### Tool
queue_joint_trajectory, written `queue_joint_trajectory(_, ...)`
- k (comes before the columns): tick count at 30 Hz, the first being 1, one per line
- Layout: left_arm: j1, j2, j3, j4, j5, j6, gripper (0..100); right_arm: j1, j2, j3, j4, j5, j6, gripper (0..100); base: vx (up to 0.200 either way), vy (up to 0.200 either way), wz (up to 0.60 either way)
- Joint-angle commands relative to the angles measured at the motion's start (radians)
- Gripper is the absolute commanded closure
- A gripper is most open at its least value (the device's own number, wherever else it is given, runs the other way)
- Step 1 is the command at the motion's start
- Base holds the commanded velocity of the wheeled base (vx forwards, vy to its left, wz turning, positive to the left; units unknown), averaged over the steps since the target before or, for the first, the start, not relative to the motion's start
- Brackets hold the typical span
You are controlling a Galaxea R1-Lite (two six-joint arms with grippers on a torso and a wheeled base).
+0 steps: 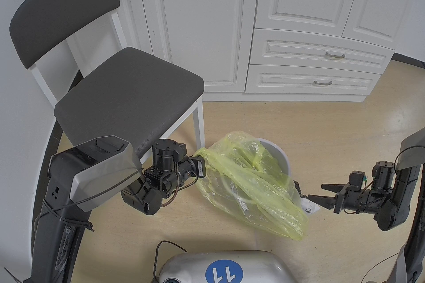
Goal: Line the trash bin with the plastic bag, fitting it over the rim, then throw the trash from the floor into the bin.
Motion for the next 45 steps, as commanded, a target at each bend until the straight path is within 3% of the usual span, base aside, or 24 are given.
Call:
queue_joint_trajectory(1,-0.045,-0.088,0.023,-0.002,0.001,-0.095,100,0.287,-0.13,-0.027,-0.018,-0.436,0.118,0,0.0,0.0,0.0)
queue_joint_trajectory(2,-0.061,-0.088,0.043,-0.005,-0.001,-0.097,100,0.326,-0.127,-0.032,-0.018,-0.488,0.118,0,0.0,0.0,0.0)
queue_joint_trajectory(4,-0.082,-0.072,0.04,-0.005,0.001,-0.1,100,0.353,-0.122,-0.035,-0.018,-0.517,0.116,0,0.0,0.0,0.0)
queue_joint_trajectory(15,-0.147,0.048,0.006,0.003,0.001,-0.129,100,0.405,-0.099,-0.059,-0.018,-0.551,0.127,0,0.0,0.0,0.0)
queue_joint_trajectory(17,-0.147,0.051,0.003,0.003,0.002,-0.129,100,0.416,-0.087,-0.076,-0.018,-0.583,0.132,0,0.0,0.0,0.0)
queue_joint_trajectory(18,-0.144,0.05,0.002,0.006,0.001,-0.129,100,0.435,-0.068,-0.107,-0.018,-0.641,0.144,0,0.0,0.0,0.0)
queue_joint_trajectory(21,-0.134,0.05,-0.014,0.007,0.002,-0.131,100,0.456,-0.041,-0.156,-0.018,-0.716,0.189,0,0.0,0.0,0.0)
queue_joint_trajectory(27,-0.101,0.007,-0.007,0.0,0.002,-0.131,100,0.473,-0.016,-0.196,-0.018,-0.729,0.207,0,0.0,0.0,0.0)
queue_joint_trajectory(31,-0.09,-0.029,0.014,-0.002,0.001,-0.131,100,0.47,0.037,-0.342,-0.018,-0.73,0.207,0,0.0,0.0,0.0)
queue_joint_trajectory(38,-0.096,-0.027,0.054,-0.008,0.002,-0.131,100,0.45,0.139,-0.903,0.516,-0.787,0.251,0,0.0,0.0,0.0)
queue_joint_trajectory(43,-0.099,-0.021,0.074,-0.019,0.002,-0.129,100,0.456,0.22,-1.104,0.71,-0.793,0.35,0,0.0,0.0,0.0)
queue_joint_trajectory(44,-0.101,-0.019,0.078,-0.028,0.002,-0.129,100,0.458,0.248,-1.138,0.729,-0.793,0.367,100,0.0,0.0,0.0)
queue_joint_trajectory(45,-0.101,-0.019,0.08,-0.033,0.002,-0.129,100,0.459,0.269,-1.159,0.738,-0.793,0.379,100,0.0,0.0,0.0)
